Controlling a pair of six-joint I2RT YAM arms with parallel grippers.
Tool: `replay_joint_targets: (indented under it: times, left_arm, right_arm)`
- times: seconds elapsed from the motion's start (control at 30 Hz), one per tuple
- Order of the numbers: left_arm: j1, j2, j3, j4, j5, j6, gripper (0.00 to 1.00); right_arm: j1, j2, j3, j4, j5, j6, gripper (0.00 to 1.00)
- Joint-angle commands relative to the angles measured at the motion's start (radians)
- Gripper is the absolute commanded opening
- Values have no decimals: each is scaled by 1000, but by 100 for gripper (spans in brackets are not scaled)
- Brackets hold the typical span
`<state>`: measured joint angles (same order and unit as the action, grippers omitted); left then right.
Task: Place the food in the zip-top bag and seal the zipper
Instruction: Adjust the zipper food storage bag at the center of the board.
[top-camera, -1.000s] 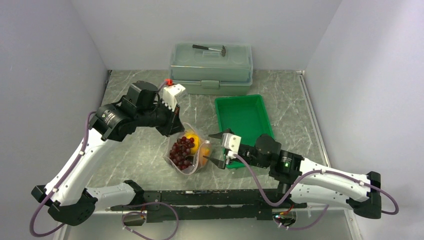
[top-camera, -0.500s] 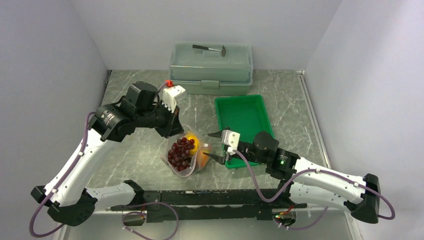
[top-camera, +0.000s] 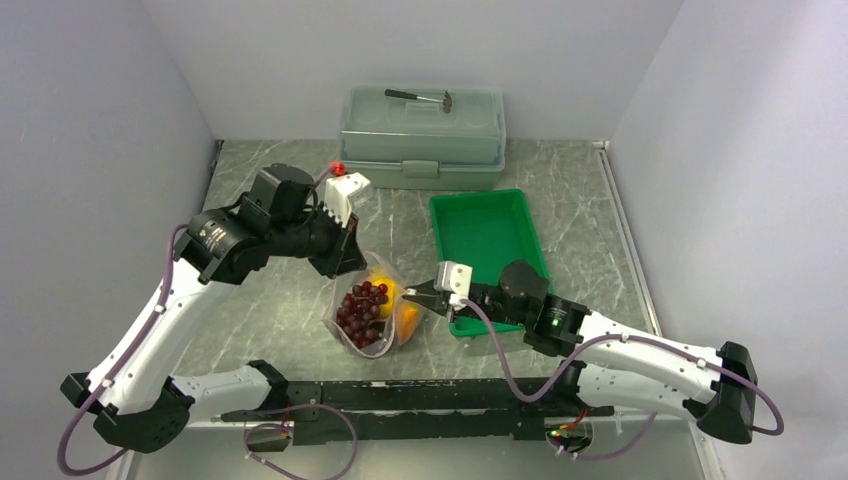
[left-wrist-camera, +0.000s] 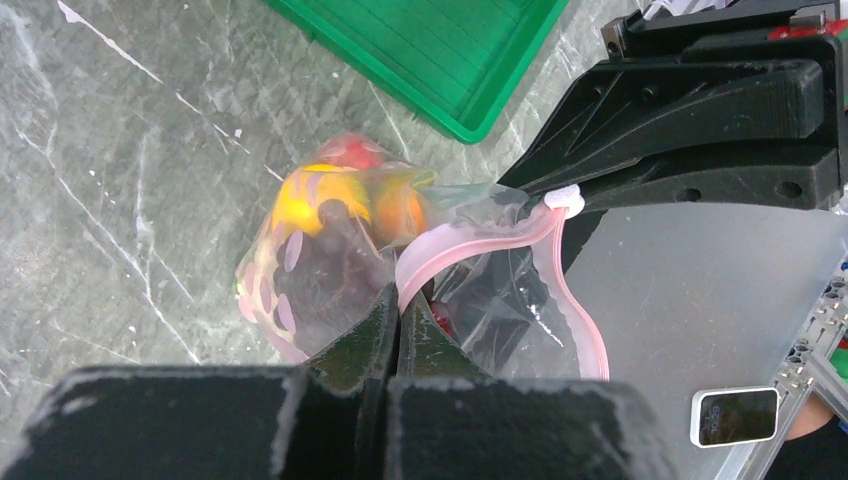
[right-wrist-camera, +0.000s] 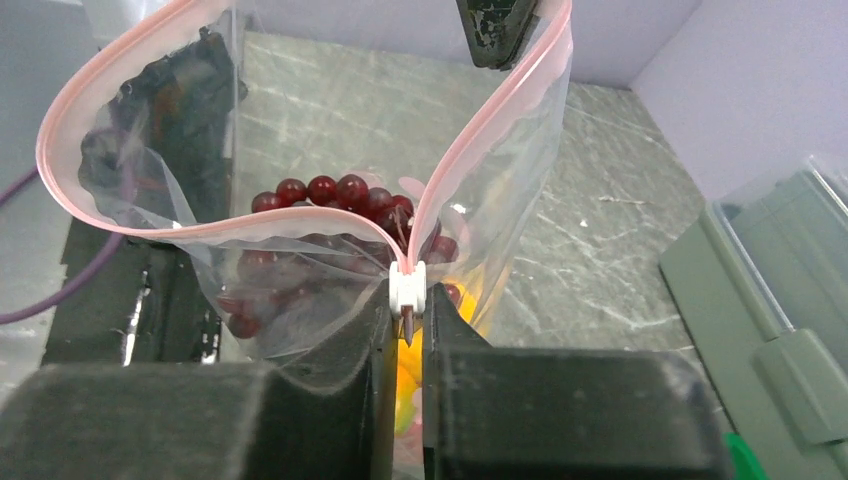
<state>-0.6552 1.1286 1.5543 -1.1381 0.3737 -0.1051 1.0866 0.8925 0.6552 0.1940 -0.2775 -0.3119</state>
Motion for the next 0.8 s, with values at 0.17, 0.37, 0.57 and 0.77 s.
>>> replay_joint_targets:
  times: [0.17, 0.37, 0.57, 0.77]
  left_arm:
    - [4, -22, 38, 44, 28, 18, 0]
    - [3, -24, 6, 35, -29, 0, 17]
    - [4, -50, -7, 44, -76, -4, 45]
    - [3, -87, 35, 71, -74, 6, 51]
  right_arm:
    - [-7, -16, 17, 60, -18, -3, 0]
    - [-7, -25, 53, 14, -14, -11, 0]
    - [-7, -25, 123, -83, -3, -28, 0]
    - [-7, -8, 235, -213, -27, -53, 0]
